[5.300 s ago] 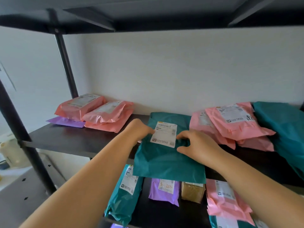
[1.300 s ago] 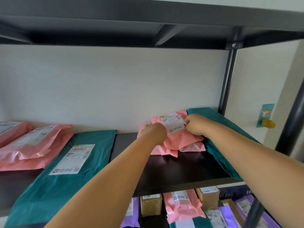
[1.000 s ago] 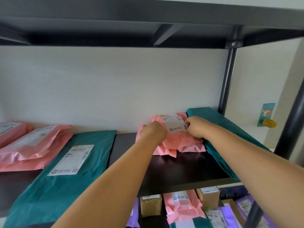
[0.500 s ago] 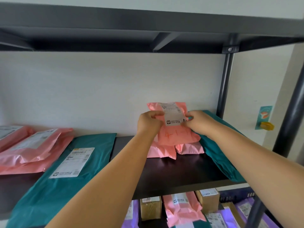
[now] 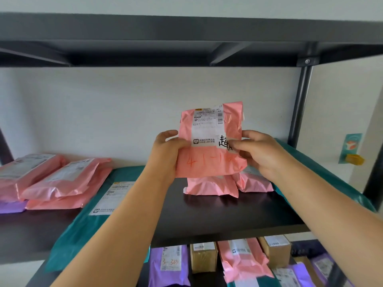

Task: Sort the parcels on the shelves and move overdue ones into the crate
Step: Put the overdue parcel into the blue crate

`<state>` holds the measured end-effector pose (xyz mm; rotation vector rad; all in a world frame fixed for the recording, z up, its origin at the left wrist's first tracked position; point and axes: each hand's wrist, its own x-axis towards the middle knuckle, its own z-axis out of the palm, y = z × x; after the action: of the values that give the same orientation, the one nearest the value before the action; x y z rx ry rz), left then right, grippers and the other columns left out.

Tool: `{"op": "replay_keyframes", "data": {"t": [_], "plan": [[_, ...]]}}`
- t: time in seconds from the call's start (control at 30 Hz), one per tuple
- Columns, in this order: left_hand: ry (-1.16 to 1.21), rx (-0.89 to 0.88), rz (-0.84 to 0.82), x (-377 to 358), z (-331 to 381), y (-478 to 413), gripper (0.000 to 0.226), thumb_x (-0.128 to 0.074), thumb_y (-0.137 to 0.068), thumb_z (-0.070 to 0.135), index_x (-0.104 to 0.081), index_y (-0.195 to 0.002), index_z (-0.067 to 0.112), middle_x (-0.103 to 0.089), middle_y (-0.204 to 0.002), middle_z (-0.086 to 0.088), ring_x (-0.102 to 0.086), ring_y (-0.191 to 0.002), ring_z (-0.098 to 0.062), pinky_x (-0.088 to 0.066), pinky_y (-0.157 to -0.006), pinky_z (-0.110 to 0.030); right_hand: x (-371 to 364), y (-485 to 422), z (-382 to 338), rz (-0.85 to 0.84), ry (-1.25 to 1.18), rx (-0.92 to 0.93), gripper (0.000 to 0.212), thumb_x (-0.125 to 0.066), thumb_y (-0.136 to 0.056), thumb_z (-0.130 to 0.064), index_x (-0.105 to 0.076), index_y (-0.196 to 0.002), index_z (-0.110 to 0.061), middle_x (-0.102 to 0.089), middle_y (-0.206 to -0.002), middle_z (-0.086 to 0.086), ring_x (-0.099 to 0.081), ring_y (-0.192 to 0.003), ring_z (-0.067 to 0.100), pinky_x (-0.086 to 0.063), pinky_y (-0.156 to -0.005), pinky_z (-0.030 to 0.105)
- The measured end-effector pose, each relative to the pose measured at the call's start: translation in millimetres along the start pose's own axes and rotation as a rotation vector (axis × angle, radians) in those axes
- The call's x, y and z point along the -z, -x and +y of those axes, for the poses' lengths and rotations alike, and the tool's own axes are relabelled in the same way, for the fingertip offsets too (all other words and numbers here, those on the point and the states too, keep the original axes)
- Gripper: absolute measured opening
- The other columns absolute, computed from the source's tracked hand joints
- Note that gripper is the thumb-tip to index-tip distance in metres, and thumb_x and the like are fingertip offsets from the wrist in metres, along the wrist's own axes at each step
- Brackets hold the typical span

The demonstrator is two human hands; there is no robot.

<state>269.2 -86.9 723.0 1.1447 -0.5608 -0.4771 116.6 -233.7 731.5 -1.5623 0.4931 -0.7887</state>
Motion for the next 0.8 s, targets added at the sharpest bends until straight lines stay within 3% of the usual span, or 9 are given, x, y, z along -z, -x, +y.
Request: {"op": "replay_keyframes", "data": {"t": [0.07, 0.17, 0.27, 0.43, 0.6, 0.8], "plan": [[0.055, 0.05, -0.073, 5, 1, 1, 0.051, -0.073, -0.076, 0.014, -0.057, -0.123, 0.005, -0.073, -0.104, -0.014, -0.071, -0.089, -0.032, -0.057, -0.072, -0.043, -8, 4, 1, 0.002, 0.016, 0.039, 0.025, -0.074, -0.083, -0.004, -0.069, -0.107, -0.013, -0.077, -0.091, 0.007, -0.073, -0.076, 0.019, -0.058, -0.075, 0.036], [0.032, 0.111, -0.119, 12, 1, 5, 0.043, -0.076, -0.083, 0.027, -0.065, -0.117, 0.003, -0.073, -0.107, -0.016, -0.07, -0.1, -0.035, -0.056, -0.088, -0.052, -16, 12, 2, -0.038, 0.045, 0.095, 0.026, -0.072, -0.085, -0.003, -0.068, -0.107, -0.015, -0.077, -0.089, 0.004, -0.075, -0.078, 0.017, -0.058, -0.07, 0.028], [0.031, 0.132, -0.056, 19, 0, 6, 0.032, -0.078, -0.08, 0.021, -0.069, -0.105, 0.003, -0.075, -0.1, -0.015, -0.072, -0.092, -0.034, -0.058, -0.081, -0.05, -22, 20, 3, -0.078, 0.061, 0.121, 0.028, -0.071, -0.086, -0.003, -0.068, -0.11, -0.017, -0.077, -0.09, 0.002, -0.075, -0.081, 0.018, -0.057, -0.064, 0.023], [0.078, 0.108, -0.064, 32, 0, 4, 0.019, -0.076, -0.08, 0.012, -0.073, -0.098, 0.007, -0.075, -0.099, -0.014, -0.073, -0.084, -0.029, -0.061, -0.074, -0.041, -23, 27, 2, -0.117, 0.052, 0.12, 0.031, -0.069, -0.088, -0.006, -0.066, -0.118, -0.014, -0.077, -0.095, 0.007, -0.074, -0.09, 0.025, -0.06, -0.085, 0.039], [0.085, 0.117, -0.106, 40, 4, 3, 0.037, -0.08, -0.066, 0.018, -0.072, -0.101, 0.008, -0.074, -0.107, -0.015, -0.07, -0.099, -0.034, -0.056, -0.089, -0.048, -23, 33, -1, -0.171, -0.007, 0.106, 0.028, -0.065, -0.091, -0.005, -0.066, -0.117, -0.015, -0.077, -0.095, 0.008, -0.075, -0.089, 0.023, -0.061, -0.074, 0.029], [0.1, 0.109, -0.126, 44, 6, 5, 0.014, -0.072, -0.083, 0.011, -0.071, -0.097, 0.008, -0.074, -0.106, -0.015, -0.07, -0.098, -0.032, -0.056, -0.09, -0.047, -27, 36, -4, -0.182, -0.071, 0.086, 0.025, -0.063, -0.091, -0.003, -0.065, -0.114, -0.014, -0.077, -0.095, 0.011, -0.075, -0.088, 0.025, -0.061, -0.07, 0.027]]}}
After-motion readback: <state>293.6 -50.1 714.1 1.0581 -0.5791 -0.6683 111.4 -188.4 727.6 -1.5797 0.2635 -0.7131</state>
